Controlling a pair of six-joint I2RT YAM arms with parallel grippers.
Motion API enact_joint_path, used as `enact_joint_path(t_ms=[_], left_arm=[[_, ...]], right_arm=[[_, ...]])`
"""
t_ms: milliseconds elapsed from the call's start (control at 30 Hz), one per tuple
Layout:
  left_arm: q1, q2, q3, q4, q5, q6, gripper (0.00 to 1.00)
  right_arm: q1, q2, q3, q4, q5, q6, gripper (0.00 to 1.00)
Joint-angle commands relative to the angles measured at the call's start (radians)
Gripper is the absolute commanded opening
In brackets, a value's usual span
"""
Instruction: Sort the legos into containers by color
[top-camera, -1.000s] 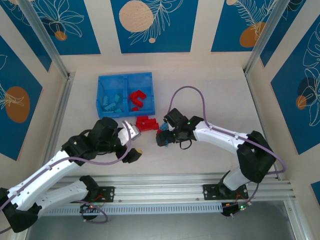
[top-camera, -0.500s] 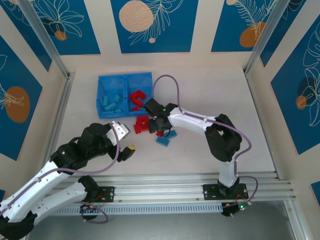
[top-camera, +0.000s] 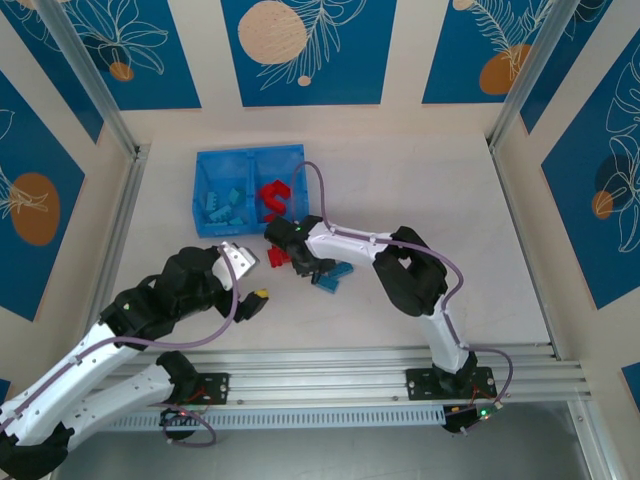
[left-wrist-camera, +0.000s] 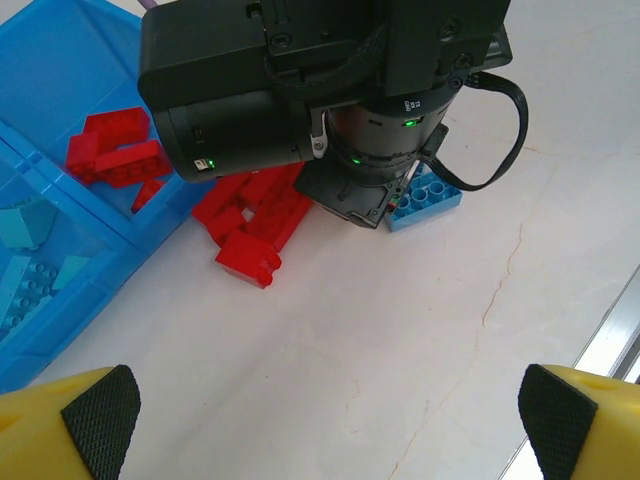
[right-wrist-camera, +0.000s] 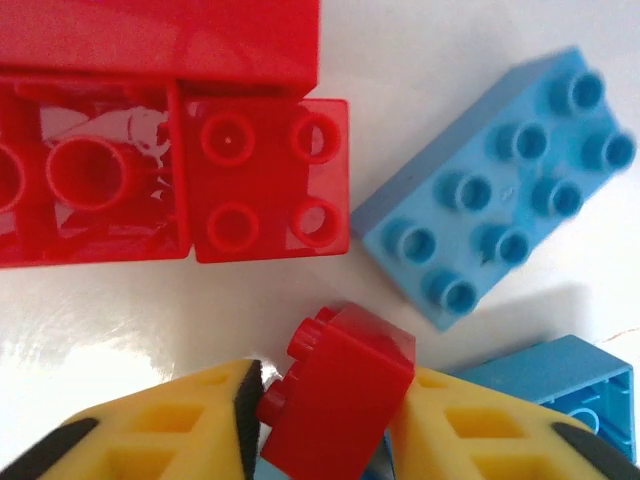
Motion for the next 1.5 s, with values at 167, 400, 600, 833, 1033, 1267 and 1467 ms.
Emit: enact_joint_path(t_ms=[167, 400, 600, 833, 1033, 1267, 1467], left_arm=[[-0.004, -0.040, -0.011, 0.007, 0.006, -0.015, 1.00], [-0.004, -0.099, -0.018, 0.026, -0.023, -0.016, 1.00], [-0.002, -0.182, -0.035, 0.047, -0.122, -0.031, 1.00], [-0.001, -0.218, -0.041, 0.035, -0.228, -0.046, 1.00], [0.002, -0.212, -0.040, 0.031, -0.244, -0.047, 1.00], [0.004, -0.194, -0.038, 0.028, -0.249, -0.042, 1.00], [0.005, -0.154, -0.034, 0.014, -0.277, -0.044, 1.00]], right_arm=[[0.008, -0.108, -0.038, 0.025, 0.045, 0.016, 0.24], [0.050, -0.360, -0.096, 0.120, 0.078, -0.061, 0.23], [0.034, -0.461, -0.126, 0.461, 0.034, -0.304, 0.23], [-0.108, -0.169, 0.142, 0.606, -0.140, -0.414, 0.23], [-0.154, 0.148, 0.504, 0.471, -0.179, -0.438, 0.23], [-0.161, 0.353, 0.821, 0.268, -0.175, -0.432, 0.39], [-0.160, 0.269, 0.815, 0.230, -0.176, -0.446, 0.46]])
